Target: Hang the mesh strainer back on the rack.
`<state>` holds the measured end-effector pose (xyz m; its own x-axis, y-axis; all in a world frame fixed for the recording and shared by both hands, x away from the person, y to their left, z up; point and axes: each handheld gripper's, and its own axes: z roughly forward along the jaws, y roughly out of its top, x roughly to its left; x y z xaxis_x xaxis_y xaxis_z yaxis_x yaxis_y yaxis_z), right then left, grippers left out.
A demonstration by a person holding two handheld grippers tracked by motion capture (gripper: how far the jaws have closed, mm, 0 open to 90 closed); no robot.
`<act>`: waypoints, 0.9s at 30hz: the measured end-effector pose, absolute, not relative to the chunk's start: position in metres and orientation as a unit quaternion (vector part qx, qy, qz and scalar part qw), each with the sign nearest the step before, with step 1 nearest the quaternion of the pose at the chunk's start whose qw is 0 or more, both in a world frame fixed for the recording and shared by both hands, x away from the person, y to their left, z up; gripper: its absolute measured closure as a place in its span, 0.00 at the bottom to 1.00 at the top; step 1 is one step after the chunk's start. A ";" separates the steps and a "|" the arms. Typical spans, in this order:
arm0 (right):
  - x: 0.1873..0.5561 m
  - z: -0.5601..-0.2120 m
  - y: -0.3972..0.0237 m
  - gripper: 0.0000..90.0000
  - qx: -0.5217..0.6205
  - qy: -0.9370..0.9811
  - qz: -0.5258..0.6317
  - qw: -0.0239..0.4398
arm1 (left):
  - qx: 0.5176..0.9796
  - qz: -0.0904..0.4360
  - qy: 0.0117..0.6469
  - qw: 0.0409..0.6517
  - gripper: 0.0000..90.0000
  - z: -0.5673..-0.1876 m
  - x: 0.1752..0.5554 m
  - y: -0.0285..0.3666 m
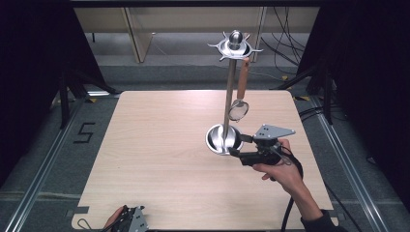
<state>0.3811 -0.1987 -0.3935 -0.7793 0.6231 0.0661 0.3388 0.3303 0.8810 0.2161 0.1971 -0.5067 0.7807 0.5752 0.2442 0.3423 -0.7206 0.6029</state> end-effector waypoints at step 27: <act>0.368 -0.436 -0.195 0.34 0.294 0.838 0.444 0.122 | 0.905 0.214 0.248 0.272 0.19 -0.508 0.215 0.197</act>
